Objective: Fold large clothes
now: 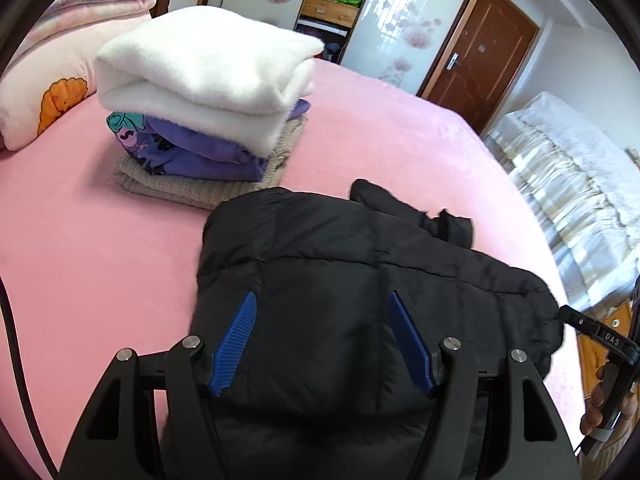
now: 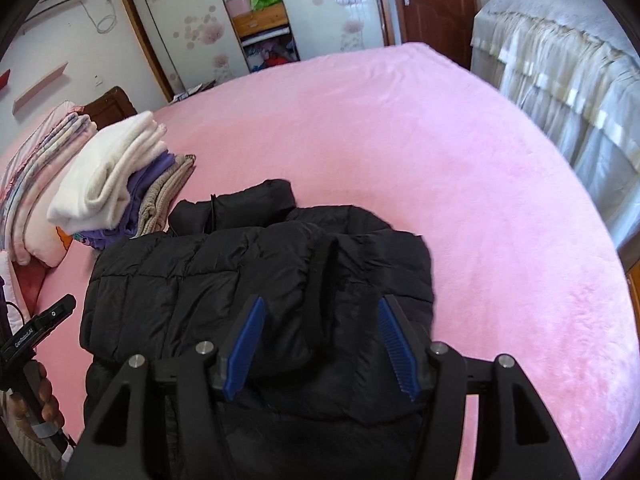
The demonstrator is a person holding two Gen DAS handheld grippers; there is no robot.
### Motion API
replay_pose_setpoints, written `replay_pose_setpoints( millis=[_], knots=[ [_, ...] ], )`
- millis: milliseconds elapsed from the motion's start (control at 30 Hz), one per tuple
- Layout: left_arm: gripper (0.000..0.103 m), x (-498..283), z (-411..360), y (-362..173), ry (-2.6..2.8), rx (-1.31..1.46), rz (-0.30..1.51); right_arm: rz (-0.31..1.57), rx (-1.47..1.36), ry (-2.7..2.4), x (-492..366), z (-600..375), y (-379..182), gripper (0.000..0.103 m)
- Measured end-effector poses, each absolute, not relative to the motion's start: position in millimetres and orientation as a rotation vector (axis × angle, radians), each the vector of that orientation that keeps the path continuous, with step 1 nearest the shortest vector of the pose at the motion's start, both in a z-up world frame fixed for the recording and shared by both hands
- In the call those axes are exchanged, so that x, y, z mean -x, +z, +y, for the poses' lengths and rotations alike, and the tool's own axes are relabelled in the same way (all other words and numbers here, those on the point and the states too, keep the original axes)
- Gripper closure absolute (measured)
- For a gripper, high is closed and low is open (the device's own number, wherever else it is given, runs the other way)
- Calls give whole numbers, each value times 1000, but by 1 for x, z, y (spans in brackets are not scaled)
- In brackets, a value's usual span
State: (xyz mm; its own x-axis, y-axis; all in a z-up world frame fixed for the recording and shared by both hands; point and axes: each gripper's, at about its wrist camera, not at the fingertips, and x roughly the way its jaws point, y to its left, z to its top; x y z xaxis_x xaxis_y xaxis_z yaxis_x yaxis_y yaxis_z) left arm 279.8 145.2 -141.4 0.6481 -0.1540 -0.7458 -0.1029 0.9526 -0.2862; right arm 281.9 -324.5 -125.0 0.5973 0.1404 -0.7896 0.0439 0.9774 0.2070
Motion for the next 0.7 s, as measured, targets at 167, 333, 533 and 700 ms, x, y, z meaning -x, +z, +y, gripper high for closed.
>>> replay_pose_setpoints(
  millis=[167,333,533,700],
  knots=[
    [36,-298,134,-144,-27,257,904,979,-151,79,-304,-305,-142,74],
    [36,-312,114,-142,-41,204,919,902,0,8,-291,-294,-127,98],
    [36,-331,95,-168,-12,118,1005,887,62,-82,-279,-310,-130,98],
    [36,-341,91,-191,39,68,1037,969,57,-105,-287,-314,-168,95]
  ],
)
